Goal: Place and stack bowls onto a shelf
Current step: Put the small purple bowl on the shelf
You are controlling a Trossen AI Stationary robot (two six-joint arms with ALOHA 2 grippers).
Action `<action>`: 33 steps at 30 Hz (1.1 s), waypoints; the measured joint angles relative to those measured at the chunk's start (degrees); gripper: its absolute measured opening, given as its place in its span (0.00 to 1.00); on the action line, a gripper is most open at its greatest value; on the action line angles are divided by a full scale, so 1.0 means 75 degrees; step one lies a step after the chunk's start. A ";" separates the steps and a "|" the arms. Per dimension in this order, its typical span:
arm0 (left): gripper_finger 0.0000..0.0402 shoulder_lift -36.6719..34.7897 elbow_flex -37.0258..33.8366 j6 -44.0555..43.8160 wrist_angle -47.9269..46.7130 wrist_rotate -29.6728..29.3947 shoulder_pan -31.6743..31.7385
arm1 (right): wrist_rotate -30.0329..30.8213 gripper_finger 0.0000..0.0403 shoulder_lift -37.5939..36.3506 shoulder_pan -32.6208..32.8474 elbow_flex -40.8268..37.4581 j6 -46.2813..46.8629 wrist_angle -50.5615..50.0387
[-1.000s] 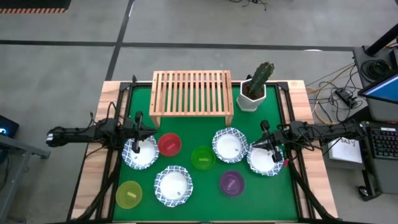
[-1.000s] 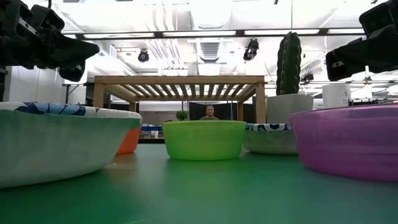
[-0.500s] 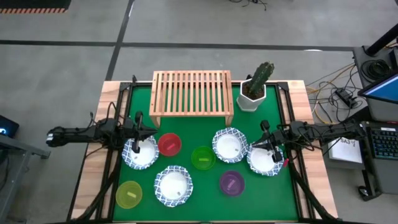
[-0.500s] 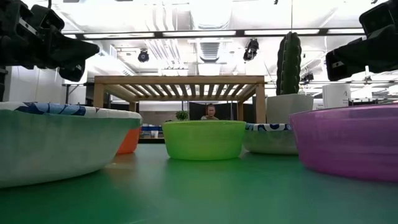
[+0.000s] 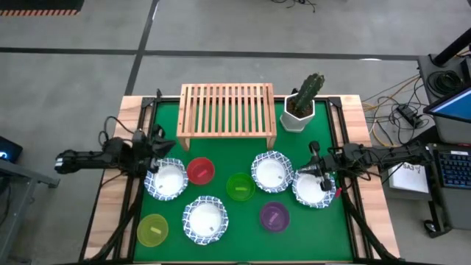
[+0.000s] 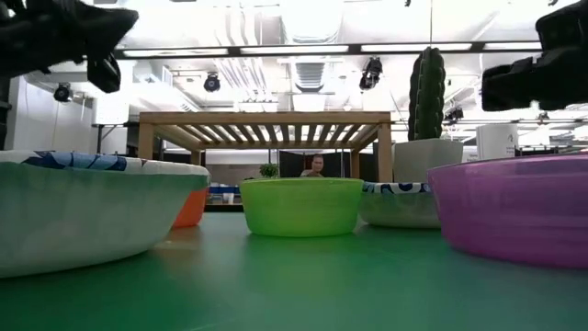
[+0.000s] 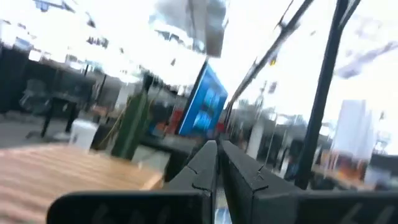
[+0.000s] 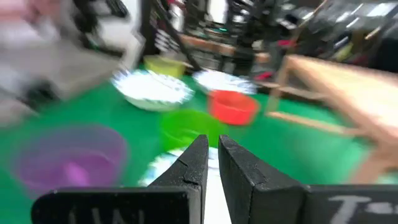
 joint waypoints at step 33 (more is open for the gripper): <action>0.01 0.2963 0.2168 0.2120 0.0478 -0.0020 0.0004 | 0.2110 0.07 0.0509 0.0000 0.0235 0.1992 0.3639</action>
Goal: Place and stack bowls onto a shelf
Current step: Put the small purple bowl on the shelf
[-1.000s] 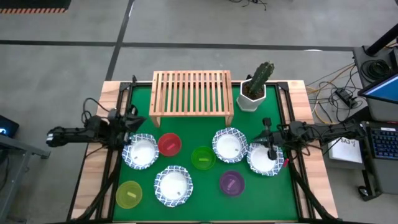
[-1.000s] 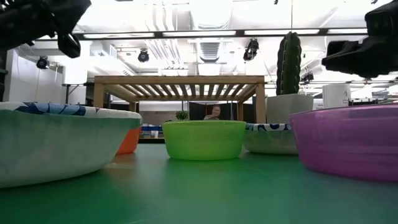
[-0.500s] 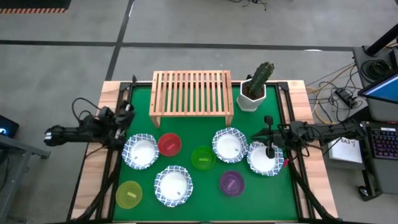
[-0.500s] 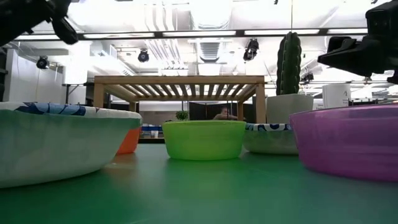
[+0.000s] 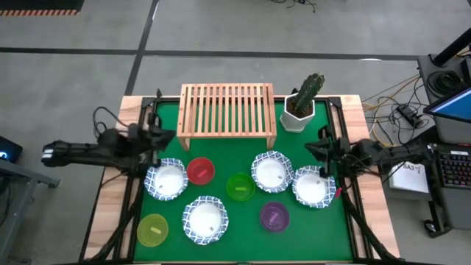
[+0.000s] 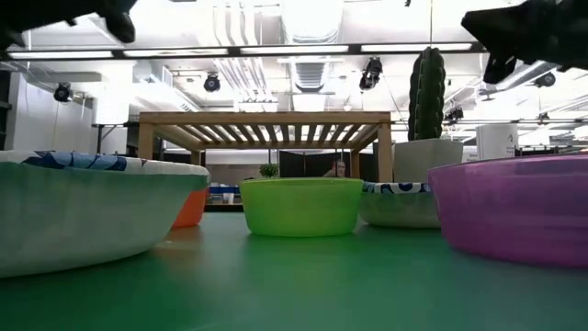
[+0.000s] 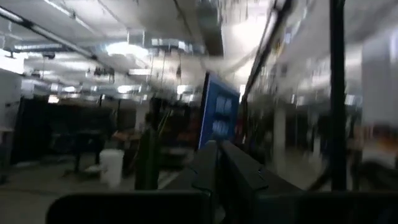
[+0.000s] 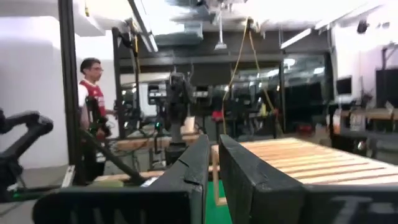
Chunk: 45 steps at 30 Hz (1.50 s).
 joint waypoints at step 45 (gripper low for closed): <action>0.01 0.1977 0.2442 0.0436 -0.4782 -0.0207 -0.0004 | -0.2658 0.07 0.8648 0.0506 0.9924 0.3092 -1.1741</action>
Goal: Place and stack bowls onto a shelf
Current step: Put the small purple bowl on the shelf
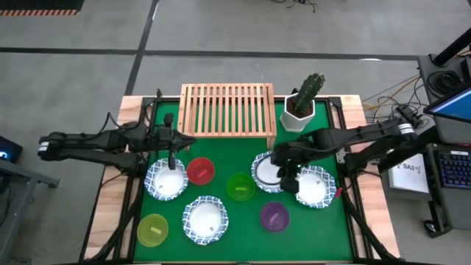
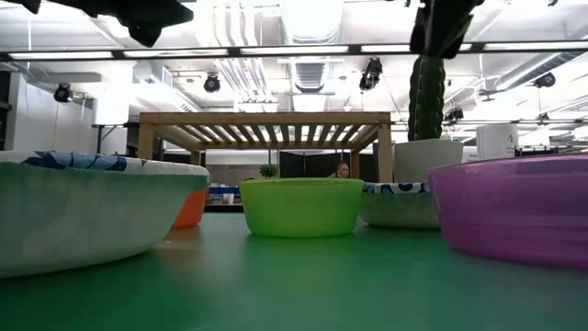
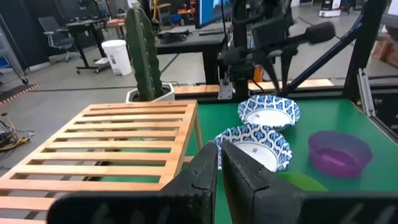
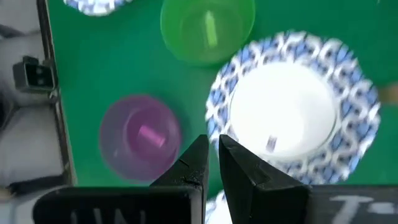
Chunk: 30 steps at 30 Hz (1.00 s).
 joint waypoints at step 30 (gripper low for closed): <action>0.01 0.0145 -0.0003 -0.0180 0.0050 0.0009 0.0000 | 0.1096 0.07 0.2772 0.3114 0.0212 0.2137 0.0157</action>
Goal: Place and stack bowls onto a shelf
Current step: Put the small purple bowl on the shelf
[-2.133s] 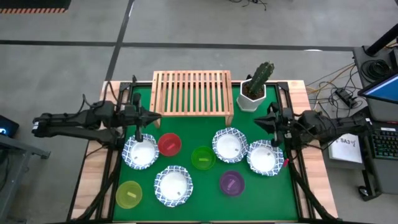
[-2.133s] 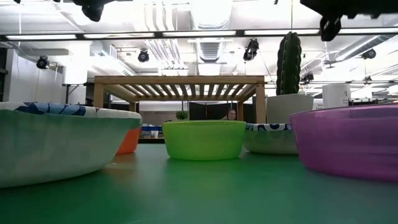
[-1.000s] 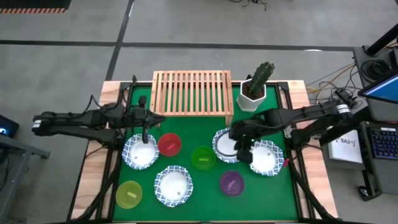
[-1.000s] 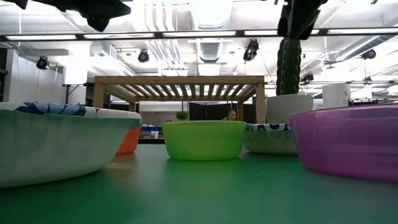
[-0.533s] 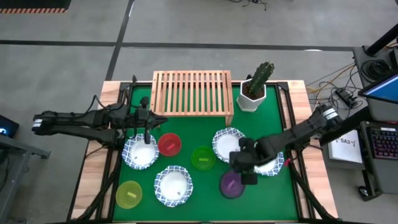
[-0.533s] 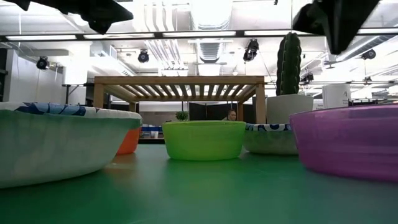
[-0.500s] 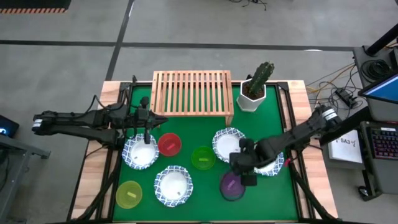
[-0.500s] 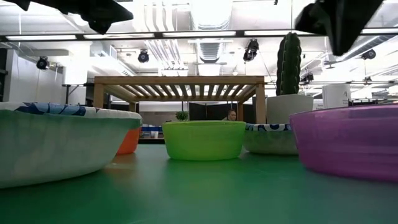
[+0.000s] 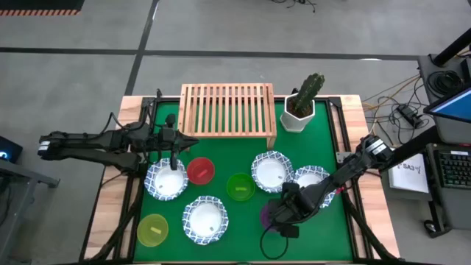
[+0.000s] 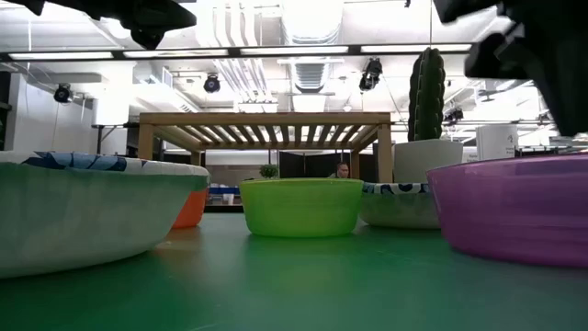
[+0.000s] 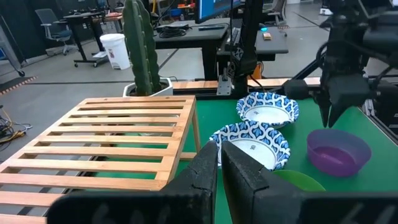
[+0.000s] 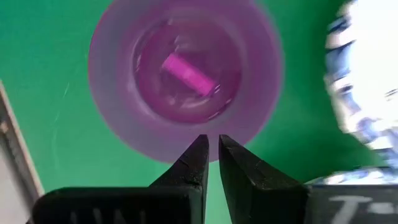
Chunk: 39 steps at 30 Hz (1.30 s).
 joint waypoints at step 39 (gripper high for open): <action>0.01 0.0041 0.0002 0.0034 0.0005 0.0003 0.0000 | 0.0292 0.43 0.0092 -0.0572 -0.0033 0.0667 -0.0342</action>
